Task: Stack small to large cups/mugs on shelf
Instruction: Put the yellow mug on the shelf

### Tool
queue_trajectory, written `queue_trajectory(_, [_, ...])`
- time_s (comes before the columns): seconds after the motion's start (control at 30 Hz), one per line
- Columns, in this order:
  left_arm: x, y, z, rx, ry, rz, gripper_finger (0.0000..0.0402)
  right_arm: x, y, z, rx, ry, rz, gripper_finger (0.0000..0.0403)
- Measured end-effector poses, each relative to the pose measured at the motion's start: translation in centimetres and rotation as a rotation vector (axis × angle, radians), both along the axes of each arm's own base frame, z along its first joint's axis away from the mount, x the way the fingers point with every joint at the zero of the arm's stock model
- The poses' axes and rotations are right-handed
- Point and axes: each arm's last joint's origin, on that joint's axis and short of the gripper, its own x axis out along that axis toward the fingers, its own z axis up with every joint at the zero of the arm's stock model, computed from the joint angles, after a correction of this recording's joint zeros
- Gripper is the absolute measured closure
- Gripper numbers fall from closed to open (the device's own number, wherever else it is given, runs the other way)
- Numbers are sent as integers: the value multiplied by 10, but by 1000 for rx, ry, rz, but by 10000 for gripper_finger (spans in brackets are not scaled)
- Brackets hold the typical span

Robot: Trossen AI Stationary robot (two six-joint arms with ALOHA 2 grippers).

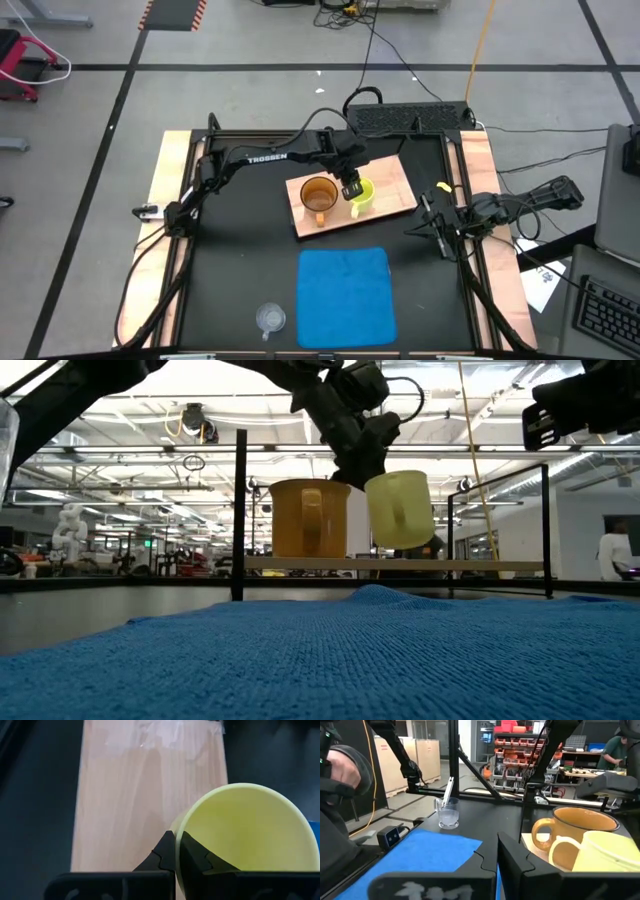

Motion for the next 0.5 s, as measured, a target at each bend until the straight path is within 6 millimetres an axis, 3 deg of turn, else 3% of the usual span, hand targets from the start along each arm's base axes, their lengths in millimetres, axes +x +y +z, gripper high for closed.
queue_trajectory(0.5, [2, -10, 0, 63, 18, 43, 397, 1, 0, -1, -2, 8, 0, 403])
